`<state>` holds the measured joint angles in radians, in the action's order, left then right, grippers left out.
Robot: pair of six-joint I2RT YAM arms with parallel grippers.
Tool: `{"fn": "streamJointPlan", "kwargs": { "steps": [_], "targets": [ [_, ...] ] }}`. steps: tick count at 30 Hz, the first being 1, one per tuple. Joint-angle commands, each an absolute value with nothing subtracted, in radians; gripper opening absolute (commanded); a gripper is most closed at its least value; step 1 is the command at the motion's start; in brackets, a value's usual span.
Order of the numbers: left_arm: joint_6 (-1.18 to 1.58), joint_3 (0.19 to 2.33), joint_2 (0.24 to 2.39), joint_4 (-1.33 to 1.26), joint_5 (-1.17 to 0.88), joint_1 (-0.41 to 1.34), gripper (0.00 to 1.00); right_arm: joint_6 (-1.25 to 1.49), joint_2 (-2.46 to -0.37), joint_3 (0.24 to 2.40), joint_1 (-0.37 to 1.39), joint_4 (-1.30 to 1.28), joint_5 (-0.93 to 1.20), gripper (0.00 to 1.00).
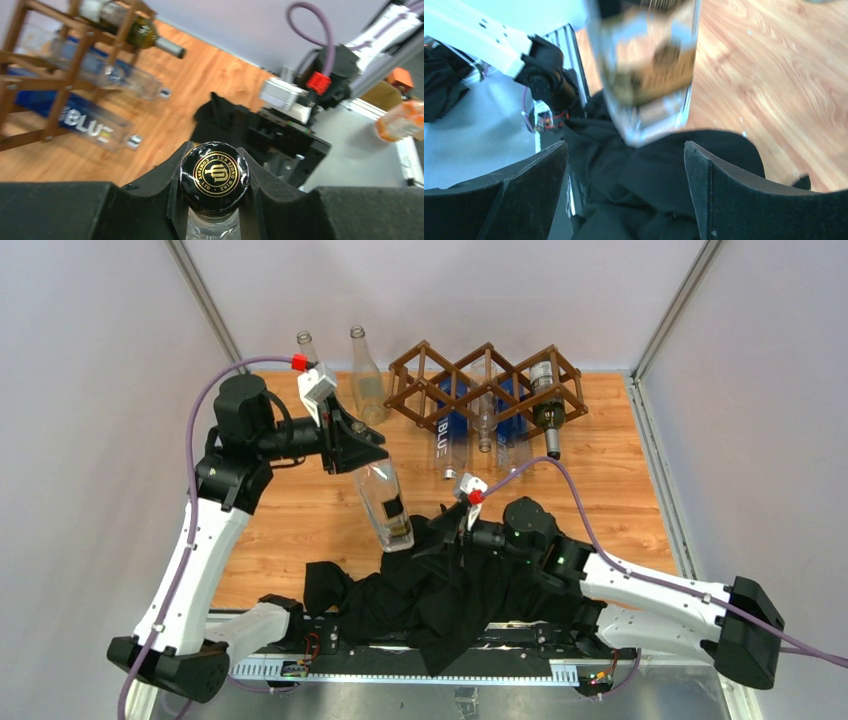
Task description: Take the wine bottle off the wine rack
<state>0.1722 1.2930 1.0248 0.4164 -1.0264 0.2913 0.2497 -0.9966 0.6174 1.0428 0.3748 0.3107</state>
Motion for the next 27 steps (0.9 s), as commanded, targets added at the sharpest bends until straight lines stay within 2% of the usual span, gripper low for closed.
{"fn": "streamJointPlan", "kwargs": {
  "steps": [1, 6, 13, 18, 22, 25, 27],
  "targets": [
    [0.008, 1.431, 1.087, 0.495, -1.033, 0.195, 0.0, 0.28, -0.883, 0.493, 1.045, 0.39, 0.196, 0.9],
    [-0.129, 1.483, 1.169, 0.544, -1.035, 0.097, 0.0, 0.357, -0.736, 0.387, 1.045, 0.29, 0.119, 0.91],
    [-0.366, 1.422, 1.25, 0.574, -0.938, 0.038, 0.0, 0.529, -0.431, 0.38, 1.045, -0.105, -0.077, 0.92],
    [-0.427, 1.364, 1.288, 0.517, -0.906, 0.024, 0.0, 0.646, -0.263, 0.395, 1.045, -0.399, -0.209, 0.92],
    [-0.423, 1.347, 1.328, 0.46, -0.896, 0.006, 0.0, 0.628, -0.124, 0.381, 1.045, -0.477, -0.266, 0.96],
    [-0.419, 1.346, 1.363, 0.418, -0.886, 0.003, 0.0, 0.607, -0.092, 0.403, 1.045, -0.509, -0.306, 0.97],
    [-0.428, 1.343, 1.384, 0.389, -0.869, -0.019, 0.0, 0.604, -0.154, 0.426, 1.045, -0.512, -0.338, 0.98]
  ]
}}
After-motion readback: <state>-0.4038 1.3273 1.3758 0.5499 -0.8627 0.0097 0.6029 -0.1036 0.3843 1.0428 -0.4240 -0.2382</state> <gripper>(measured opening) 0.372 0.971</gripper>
